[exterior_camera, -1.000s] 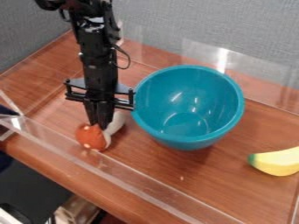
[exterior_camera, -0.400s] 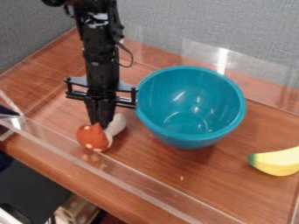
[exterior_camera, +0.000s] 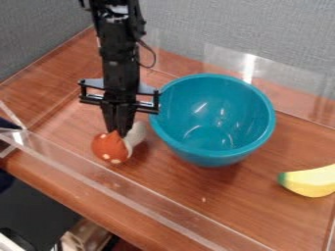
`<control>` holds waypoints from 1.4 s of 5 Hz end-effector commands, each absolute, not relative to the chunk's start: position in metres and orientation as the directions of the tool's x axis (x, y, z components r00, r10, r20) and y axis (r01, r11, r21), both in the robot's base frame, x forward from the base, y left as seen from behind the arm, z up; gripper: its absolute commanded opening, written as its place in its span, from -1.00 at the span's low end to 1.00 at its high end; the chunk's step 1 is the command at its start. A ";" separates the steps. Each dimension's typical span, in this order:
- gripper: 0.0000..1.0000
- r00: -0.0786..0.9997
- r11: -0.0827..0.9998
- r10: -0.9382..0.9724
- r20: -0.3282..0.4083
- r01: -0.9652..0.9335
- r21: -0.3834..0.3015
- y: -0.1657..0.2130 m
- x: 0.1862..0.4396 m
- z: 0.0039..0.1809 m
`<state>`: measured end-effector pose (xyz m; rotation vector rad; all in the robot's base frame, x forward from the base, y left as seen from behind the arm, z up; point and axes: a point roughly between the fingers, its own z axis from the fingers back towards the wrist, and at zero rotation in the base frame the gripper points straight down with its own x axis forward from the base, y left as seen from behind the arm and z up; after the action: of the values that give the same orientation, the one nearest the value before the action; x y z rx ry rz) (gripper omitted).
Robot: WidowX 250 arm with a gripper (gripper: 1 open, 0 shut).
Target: Remove the mushroom from inside the blue bowl and put it on the table
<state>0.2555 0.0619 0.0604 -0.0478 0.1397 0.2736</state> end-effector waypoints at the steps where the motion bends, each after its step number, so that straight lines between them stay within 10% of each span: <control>1: 1.00 0.963 0.965 0.259 -0.074 -0.261 -0.024 0.061 0.268 0.076; 7: 1.00 0.967 0.966 0.251 -0.039 -0.253 -0.052 0.050 0.273 0.058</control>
<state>0.2694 0.0541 0.0522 -0.0582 0.0570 0.2711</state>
